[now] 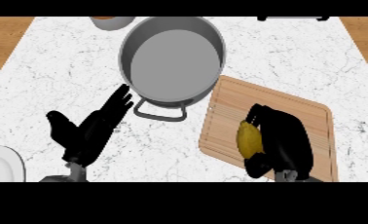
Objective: Pick the lemon from the cutting board and place it in the pot
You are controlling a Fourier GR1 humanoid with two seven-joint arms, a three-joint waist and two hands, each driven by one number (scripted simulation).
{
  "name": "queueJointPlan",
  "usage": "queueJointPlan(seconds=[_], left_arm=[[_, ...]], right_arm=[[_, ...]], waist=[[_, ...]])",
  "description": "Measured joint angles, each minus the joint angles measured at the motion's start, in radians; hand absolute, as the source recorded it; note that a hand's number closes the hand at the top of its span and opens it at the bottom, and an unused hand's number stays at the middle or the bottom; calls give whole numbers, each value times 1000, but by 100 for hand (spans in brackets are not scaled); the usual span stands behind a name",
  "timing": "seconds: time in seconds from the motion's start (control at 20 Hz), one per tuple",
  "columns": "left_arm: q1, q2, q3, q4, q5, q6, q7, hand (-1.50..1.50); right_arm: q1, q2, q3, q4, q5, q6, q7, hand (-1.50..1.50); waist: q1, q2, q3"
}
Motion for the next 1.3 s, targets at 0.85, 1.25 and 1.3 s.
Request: queueJointPlan(seconds=[0.85, 1.25, 1.3], left_arm=[[-19, -10, 15, -20, -7, -14, 38, 0], [-14, -27, 14, -7, -20, -21, 25, 0], [-23, -31, 11, -11, -24, -13, 40, 0]], right_arm=[[-549, 127, -166, -222, -102, 163, 67, 150], [-842, 146, -296, 81, -182, 113, 80, 150], [-867, 147, -304, 134, -180, 93, 70, 150]], waist=[[10, 2, -1], [14, 4, -1], [16, 5, 0]])
